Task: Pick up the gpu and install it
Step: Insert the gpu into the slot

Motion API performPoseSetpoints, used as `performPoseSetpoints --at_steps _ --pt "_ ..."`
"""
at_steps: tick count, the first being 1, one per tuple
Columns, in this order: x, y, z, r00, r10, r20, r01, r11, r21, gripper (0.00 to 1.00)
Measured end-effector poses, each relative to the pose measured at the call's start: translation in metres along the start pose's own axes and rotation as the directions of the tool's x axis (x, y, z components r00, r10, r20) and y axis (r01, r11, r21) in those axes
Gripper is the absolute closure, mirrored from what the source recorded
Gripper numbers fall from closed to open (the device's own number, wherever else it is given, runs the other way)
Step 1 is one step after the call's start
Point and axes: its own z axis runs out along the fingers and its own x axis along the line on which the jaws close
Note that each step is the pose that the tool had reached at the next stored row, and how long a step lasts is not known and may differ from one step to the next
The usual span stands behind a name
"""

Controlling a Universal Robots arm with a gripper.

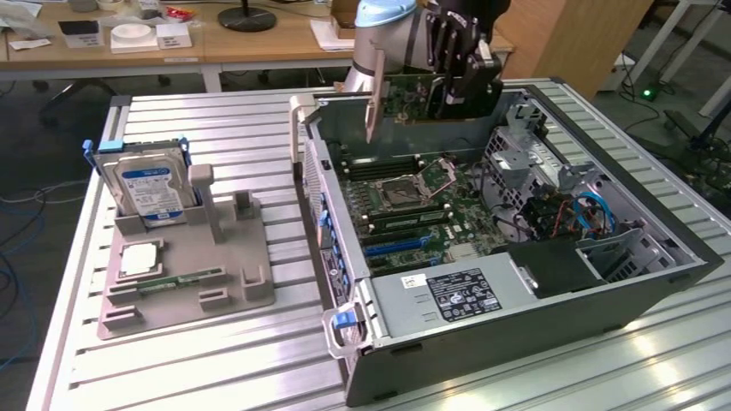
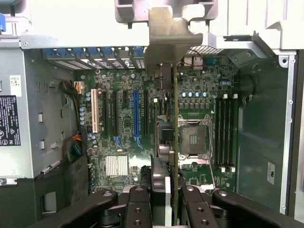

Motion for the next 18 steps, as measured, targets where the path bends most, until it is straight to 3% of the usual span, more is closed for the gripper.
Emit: performPoseSetpoints --at_steps 18 --pt "0.001 0.0004 0.0148 1.0 0.0 0.0003 0.0 1.0 -0.0001 0.72"
